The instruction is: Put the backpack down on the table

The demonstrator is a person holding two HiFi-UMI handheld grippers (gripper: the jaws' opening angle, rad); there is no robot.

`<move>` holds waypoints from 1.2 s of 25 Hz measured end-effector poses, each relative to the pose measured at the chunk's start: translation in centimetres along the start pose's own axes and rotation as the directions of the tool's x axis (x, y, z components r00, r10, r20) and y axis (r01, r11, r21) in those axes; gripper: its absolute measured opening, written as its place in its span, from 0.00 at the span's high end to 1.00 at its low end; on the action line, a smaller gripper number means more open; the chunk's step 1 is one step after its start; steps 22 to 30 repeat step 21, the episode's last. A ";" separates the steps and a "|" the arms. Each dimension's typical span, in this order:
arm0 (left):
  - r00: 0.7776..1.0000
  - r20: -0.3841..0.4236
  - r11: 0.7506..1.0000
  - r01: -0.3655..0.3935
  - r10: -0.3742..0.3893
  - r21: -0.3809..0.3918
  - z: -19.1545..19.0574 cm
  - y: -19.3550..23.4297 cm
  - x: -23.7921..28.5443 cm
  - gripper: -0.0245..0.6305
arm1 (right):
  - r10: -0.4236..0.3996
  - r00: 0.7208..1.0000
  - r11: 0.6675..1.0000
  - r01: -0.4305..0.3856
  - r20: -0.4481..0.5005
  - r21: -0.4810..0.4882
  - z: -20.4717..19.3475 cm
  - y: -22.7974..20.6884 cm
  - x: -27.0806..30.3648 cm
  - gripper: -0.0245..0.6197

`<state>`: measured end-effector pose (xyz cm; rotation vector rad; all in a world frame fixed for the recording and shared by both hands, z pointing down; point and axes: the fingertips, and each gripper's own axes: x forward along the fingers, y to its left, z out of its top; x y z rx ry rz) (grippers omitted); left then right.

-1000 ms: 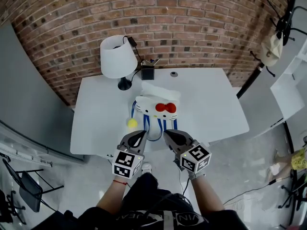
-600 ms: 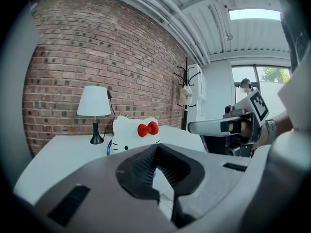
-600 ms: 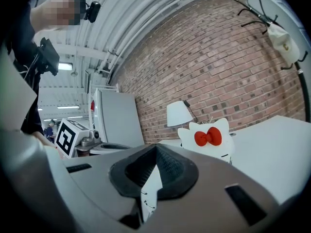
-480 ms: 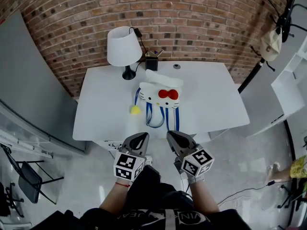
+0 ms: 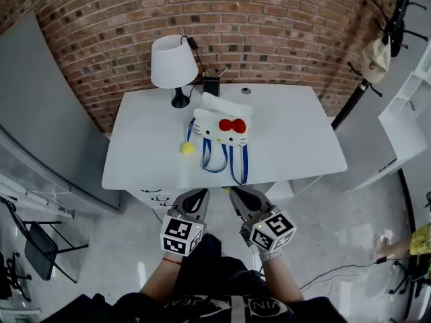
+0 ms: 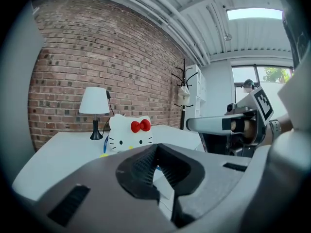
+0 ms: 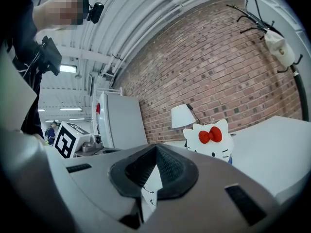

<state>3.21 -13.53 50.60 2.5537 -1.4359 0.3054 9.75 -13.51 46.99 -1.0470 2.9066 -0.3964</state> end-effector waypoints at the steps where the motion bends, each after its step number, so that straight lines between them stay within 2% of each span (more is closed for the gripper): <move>1: 1.000 -0.002 1.000 -0.001 0.001 0.004 0.1 0.0 -0.1 0.96 | -0.002 1.000 1.000 0.002 0.003 0.005 0.0 -0.1 -0.2 0.96; 8: 1.000 -0.006 0.999 -0.017 0.017 0.034 1.7 0.4 0.2 0.96 | -0.002 1.000 0.999 0.001 0.024 0.051 0.3 -1.2 -0.5 0.96; 14: 0.999 -0.031 0.998 -0.023 0.024 0.054 1.7 0.6 0.7 0.96 | 0.017 0.999 0.998 -0.018 0.030 0.056 0.4 -1.8 0.4 0.96; 30: 0.999 -0.013 0.998 -0.048 0.048 0.035 2.5 1.8 1.9 0.96 | 0.032 0.999 0.998 -0.033 0.026 0.045 0.7 -2.5 1.2 0.96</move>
